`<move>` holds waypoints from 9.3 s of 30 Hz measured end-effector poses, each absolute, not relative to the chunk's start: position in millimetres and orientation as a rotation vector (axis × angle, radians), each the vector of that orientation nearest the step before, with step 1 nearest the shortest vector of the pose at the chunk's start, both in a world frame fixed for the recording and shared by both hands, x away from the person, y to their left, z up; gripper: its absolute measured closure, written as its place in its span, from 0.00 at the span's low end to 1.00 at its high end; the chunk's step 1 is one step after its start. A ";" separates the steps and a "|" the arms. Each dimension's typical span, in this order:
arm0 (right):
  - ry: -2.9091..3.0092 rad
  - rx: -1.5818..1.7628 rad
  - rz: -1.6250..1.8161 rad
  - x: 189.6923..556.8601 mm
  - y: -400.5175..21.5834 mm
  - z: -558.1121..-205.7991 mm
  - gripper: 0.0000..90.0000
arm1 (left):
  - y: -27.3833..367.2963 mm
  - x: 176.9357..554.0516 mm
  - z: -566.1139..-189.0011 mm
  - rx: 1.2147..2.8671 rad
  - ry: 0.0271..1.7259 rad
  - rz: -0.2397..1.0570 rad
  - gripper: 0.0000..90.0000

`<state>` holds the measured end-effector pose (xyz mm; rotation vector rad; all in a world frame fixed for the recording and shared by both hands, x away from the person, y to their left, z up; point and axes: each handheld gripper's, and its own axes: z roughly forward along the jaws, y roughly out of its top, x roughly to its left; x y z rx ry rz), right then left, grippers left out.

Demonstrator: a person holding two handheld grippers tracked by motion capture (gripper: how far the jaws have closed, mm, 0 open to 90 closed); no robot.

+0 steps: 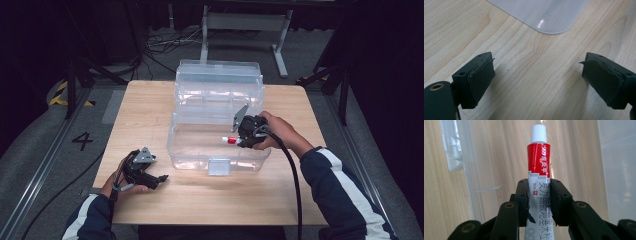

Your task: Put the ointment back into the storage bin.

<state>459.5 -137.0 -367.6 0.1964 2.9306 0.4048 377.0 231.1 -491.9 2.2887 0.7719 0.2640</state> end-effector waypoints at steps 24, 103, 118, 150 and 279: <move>3.038 0.201 0.295 469.5 -135.4 -394.8 0.78 | 231.1 376.9 -492.0 2.287 0.773 0.262 0.12; 2.631 0.384 1.005 422.2 -240.6 -352.7 0.58 | 224.1 371.4 -478.8 2.327 0.785 0.291 0.22; 2.427 0.447 1.144 423.9 -251.0 -340.7 0.50 | 220.4 343.7 -426.3 2.169 0.703 0.440 0.23; 2.326 0.487 1.132 473.4 -226.2 -306.2 0.44 | 174.7 352.0 -394.2 2.207 0.528 0.459 0.35; 2.539 0.275 0.811 487.8 -169.1 -303.0 0.91 | 103.5 410.7 -420.6 2.389 0.562 0.345 0.66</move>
